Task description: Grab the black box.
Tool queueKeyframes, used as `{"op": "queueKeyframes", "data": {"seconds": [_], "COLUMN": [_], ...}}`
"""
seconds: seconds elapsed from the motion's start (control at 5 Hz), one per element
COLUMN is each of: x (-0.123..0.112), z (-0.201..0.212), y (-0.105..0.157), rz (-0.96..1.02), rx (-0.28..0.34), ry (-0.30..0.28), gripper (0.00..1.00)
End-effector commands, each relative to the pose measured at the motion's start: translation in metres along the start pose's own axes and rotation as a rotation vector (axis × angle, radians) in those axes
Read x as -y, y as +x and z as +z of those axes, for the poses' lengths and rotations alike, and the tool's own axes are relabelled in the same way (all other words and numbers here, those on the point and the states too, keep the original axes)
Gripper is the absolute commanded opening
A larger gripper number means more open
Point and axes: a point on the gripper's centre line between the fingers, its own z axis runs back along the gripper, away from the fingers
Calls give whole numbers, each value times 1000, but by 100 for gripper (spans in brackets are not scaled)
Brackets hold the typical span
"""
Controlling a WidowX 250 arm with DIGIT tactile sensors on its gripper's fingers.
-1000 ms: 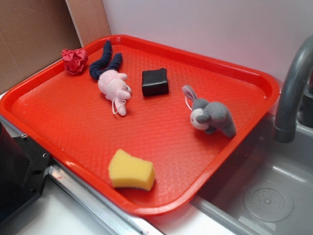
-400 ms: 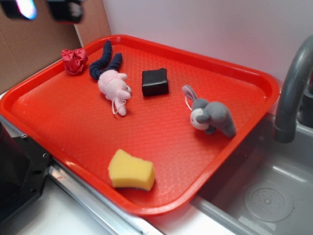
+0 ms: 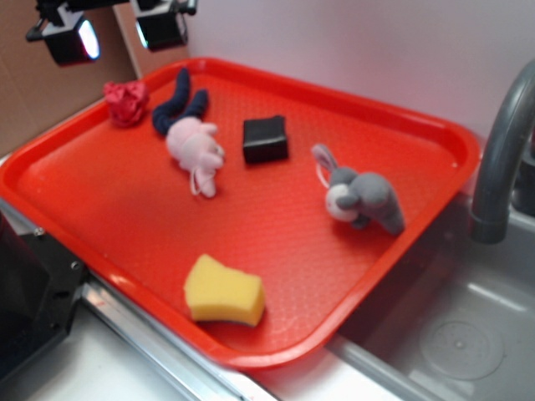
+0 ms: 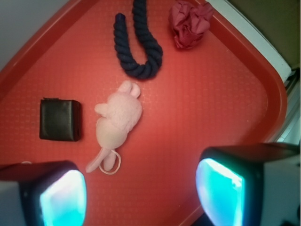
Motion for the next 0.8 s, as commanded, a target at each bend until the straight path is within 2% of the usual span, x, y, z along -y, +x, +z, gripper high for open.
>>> {"op": "queueKeyframes", "data": {"seconds": [0.0,0.2,0.6], "x": [-2,20,55], "z": [7,-32,-80], "y": [5,43,41], "rz": [8,82,49], "rx": [25,18,116], "ry": [-17,80,102], "gripper": [100,100,100]}}
